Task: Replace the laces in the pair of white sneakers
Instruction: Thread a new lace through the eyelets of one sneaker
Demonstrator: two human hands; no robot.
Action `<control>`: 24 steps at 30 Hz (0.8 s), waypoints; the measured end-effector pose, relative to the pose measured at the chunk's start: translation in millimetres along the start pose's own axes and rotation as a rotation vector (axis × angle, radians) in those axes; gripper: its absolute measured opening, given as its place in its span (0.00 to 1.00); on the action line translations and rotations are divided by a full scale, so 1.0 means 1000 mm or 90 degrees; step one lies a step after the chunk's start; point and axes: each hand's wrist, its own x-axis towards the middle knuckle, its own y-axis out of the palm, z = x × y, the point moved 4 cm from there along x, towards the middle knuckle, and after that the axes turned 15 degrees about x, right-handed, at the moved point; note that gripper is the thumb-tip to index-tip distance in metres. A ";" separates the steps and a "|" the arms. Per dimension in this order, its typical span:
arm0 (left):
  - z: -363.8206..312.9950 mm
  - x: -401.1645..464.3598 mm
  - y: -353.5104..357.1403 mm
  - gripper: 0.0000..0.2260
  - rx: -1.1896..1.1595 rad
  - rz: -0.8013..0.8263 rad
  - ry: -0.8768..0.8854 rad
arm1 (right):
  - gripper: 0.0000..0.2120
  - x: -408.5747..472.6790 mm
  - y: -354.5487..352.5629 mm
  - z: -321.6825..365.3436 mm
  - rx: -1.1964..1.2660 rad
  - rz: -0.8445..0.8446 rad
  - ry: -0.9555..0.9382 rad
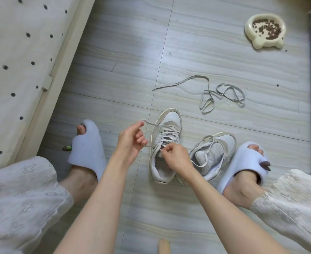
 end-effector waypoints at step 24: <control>0.013 -0.057 0.005 0.08 0.672 0.077 0.095 | 0.06 -0.078 -0.081 0.051 -0.017 -0.128 -0.199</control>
